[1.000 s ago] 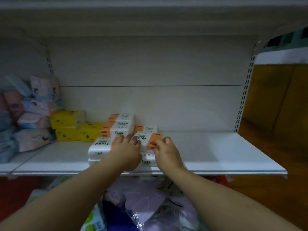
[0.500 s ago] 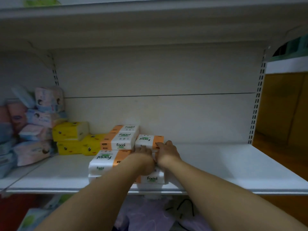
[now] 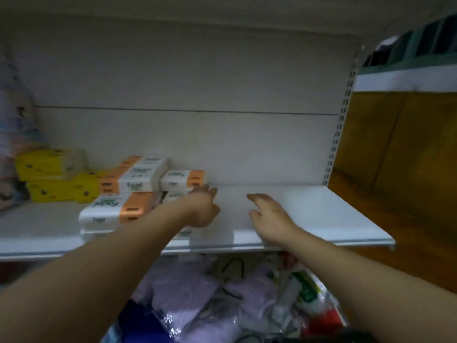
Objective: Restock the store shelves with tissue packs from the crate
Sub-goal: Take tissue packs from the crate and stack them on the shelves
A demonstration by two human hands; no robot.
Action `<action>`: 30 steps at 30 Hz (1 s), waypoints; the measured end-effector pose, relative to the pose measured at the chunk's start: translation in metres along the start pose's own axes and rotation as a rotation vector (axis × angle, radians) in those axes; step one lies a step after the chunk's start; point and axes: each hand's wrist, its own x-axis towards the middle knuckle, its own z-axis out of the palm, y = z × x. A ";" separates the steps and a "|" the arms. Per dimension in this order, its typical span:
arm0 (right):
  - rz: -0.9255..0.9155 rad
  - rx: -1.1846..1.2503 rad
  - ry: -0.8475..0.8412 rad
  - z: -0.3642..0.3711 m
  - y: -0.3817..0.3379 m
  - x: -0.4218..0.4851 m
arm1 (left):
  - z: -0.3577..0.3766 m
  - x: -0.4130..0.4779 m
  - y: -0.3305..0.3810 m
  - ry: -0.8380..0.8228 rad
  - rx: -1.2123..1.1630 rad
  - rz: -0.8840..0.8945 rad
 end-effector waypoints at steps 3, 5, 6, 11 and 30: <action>0.019 -0.011 0.117 -0.023 0.037 -0.051 | 0.020 -0.025 0.049 0.030 -0.041 0.192; 0.042 -0.036 0.184 -0.033 0.059 -0.085 | 0.042 -0.038 0.081 0.035 -0.098 0.311; 0.058 -0.055 0.205 -0.036 0.071 -0.103 | 0.055 -0.043 0.097 0.031 -0.132 0.369; 0.147 -0.069 0.196 -0.031 0.135 -0.179 | 0.135 -0.060 0.164 -0.063 -0.136 0.619; 0.872 0.107 -0.324 0.071 0.330 -0.317 | 0.401 -0.044 0.282 -0.575 -0.021 0.493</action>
